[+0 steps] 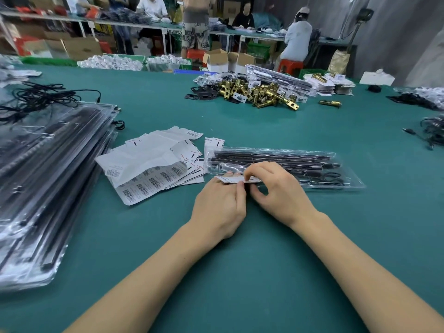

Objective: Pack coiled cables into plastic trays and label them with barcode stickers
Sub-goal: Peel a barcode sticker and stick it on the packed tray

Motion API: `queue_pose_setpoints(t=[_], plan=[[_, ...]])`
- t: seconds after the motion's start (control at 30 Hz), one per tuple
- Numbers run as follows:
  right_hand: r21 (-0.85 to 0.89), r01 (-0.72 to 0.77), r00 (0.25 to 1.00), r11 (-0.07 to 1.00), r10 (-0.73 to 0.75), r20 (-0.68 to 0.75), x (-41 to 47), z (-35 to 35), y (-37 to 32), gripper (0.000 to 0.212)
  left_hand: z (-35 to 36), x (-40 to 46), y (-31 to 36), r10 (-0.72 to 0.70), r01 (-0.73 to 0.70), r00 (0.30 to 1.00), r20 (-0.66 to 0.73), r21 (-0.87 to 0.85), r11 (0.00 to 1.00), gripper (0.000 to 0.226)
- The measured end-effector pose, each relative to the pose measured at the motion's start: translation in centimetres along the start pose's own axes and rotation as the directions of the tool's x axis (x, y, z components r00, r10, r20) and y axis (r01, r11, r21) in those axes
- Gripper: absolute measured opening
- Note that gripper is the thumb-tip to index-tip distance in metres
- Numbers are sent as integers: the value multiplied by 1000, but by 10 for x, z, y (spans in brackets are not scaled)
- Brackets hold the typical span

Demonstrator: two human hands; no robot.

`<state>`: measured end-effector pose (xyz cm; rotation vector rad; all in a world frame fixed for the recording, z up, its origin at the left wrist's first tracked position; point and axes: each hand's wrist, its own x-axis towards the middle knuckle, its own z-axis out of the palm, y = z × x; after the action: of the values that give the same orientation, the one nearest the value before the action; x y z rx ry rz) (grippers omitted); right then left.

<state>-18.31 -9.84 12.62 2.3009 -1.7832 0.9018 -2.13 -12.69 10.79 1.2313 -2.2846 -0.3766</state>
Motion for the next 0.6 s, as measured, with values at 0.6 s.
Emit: queue_pose_setpoints(t=[0.6], plan=[[-206,-41,990,978,13,-137,-2,-3,14,36,-1,6,7,-161,156,983,-88,-62,986,49]])
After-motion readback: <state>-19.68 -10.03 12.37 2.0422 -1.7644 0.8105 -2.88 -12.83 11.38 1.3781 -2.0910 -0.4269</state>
